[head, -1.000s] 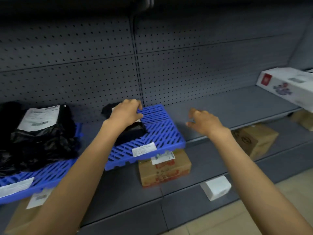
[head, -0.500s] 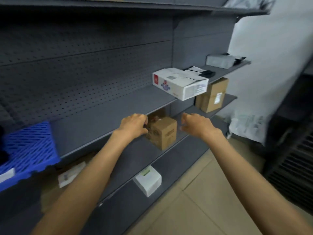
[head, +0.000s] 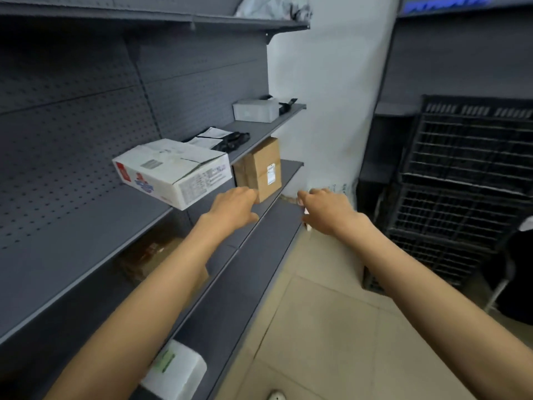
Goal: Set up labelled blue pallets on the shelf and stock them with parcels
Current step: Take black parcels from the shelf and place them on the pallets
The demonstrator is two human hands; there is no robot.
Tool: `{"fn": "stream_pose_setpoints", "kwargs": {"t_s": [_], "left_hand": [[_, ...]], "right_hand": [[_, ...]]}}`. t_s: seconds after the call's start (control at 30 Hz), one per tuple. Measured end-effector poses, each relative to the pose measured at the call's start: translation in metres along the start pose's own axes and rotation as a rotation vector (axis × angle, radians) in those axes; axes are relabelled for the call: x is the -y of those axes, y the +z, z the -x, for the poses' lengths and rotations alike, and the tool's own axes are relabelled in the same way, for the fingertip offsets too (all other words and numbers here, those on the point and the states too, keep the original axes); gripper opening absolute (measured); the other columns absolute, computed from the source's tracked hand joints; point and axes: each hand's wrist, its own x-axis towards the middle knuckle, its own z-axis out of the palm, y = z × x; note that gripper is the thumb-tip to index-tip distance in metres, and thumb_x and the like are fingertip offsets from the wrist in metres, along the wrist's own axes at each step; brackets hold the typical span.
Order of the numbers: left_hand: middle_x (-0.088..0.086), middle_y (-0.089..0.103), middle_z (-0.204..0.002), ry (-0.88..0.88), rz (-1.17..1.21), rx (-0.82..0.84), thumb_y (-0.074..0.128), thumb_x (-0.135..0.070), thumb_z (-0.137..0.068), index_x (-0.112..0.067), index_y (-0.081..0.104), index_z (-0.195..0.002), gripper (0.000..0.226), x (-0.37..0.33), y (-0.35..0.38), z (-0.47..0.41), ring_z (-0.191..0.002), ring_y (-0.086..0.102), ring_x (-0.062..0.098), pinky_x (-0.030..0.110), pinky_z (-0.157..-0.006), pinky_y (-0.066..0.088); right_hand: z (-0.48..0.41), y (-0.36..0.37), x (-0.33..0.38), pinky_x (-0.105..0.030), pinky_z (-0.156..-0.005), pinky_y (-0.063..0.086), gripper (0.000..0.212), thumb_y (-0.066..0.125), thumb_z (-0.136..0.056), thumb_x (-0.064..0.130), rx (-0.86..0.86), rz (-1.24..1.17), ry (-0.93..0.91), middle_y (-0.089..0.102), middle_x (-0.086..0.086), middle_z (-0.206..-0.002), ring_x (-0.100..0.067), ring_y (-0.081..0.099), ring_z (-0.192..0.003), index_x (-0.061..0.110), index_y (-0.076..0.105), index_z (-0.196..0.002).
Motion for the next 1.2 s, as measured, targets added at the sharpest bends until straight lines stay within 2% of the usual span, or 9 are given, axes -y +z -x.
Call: {"fn": "stream_pose_setpoints", "kwargs": {"t_s": [0.17, 0.33, 0.53, 0.8, 0.9, 1.07, 1.2], "left_hand": [[0.005, 0.056, -0.128, 0.011, -0.015, -0.075, 0.066, -0.026, -0.089, -0.018, 0.054, -0.124, 0.038, 0.013, -0.023, -0.116, -0.118, 0.054, 0.027, 0.033, -0.081, 0.041], [0.005, 0.056, -0.130, 0.004, -0.035, -0.104, 0.066, -0.029, -0.090, -0.018, 0.054, -0.126, 0.040, 0.038, -0.043, -0.221, -0.117, 0.054, 0.027, 0.037, -0.083, 0.044], [0.007, 0.055, -0.126, -0.056, -0.064, -0.060, 0.067, -0.030, -0.090, -0.014, 0.054, -0.125, 0.041, 0.076, -0.032, -0.292, -0.115, 0.054, 0.028, 0.039, -0.084, 0.047], [0.005, 0.058, -0.124, -0.309, -0.103, -0.020, 0.067, -0.029, -0.090, -0.014, 0.055, -0.122, 0.038, 0.141, -0.020, -0.367, -0.112, 0.055, 0.026, 0.040, -0.082, 0.049], [0.003, 0.057, -0.126, -0.469, -0.117, -0.010, 0.067, -0.031, -0.089, -0.017, 0.055, -0.124, 0.039, 0.156, -0.011, -0.389, -0.115, 0.055, 0.025, 0.038, -0.081, 0.046], [0.000, 0.055, -0.133, -0.770, -0.039, 0.042, 0.069, -0.034, -0.087, -0.024, 0.053, -0.130, 0.046, 0.171, -0.009, -0.421, -0.120, 0.052, 0.024, 0.039, -0.089, 0.046], [0.001, 0.056, -0.132, -0.873, -0.058, 0.018, 0.067, -0.035, -0.089, -0.023, 0.053, -0.129, 0.044, 0.169, -0.003, -0.444, -0.120, 0.052, 0.025, 0.041, -0.091, 0.047]], "right_hand": [[-0.104, -0.027, -0.054, -0.040, -0.079, 0.046, 0.039, 0.054, -0.096, 0.028, -0.107, 0.042, 0.033, 0.057, -0.010, -0.124, -0.033, 0.054, -0.115, 0.014, 0.044, -0.131], [-0.202, -0.034, -0.082, -0.036, -0.068, 0.040, 0.037, 0.052, -0.097, 0.026, -0.139, 0.052, 0.012, 0.057, -0.009, -0.121, -0.031, 0.054, -0.112, 0.015, 0.042, -0.131], [-0.296, -0.023, -0.099, -0.041, -0.082, 0.048, 0.046, 0.055, -0.096, 0.036, -0.098, 0.049, -0.046, 0.056, -0.009, -0.125, -0.031, 0.053, -0.116, 0.014, 0.041, -0.134], [-0.447, 0.009, -0.104, -0.043, -0.083, 0.048, 0.039, 0.053, -0.097, 0.034, -0.091, 0.046, -0.300, 0.057, -0.010, -0.122, -0.033, 0.055, -0.115, 0.014, 0.043, -0.129], [-0.503, 0.014, -0.112, -0.043, -0.085, 0.046, 0.039, 0.051, -0.099, 0.032, -0.088, 0.041, -0.412, 0.056, -0.011, -0.125, -0.033, 0.053, -0.117, 0.014, 0.042, -0.132], [-0.575, 0.015, -0.125, -0.044, -0.087, 0.045, 0.049, 0.052, -0.098, 0.036, -0.067, 0.008, -0.619, 0.054, -0.013, -0.128, -0.034, 0.050, -0.120, 0.013, 0.037, -0.138], [-0.619, 0.030, -0.130, -0.043, -0.086, 0.045, 0.050, 0.051, -0.099, 0.034, -0.062, 0.005, -0.723, 0.052, -0.014, -0.130, -0.035, 0.050, -0.120, 0.012, 0.035, -0.141]]}}
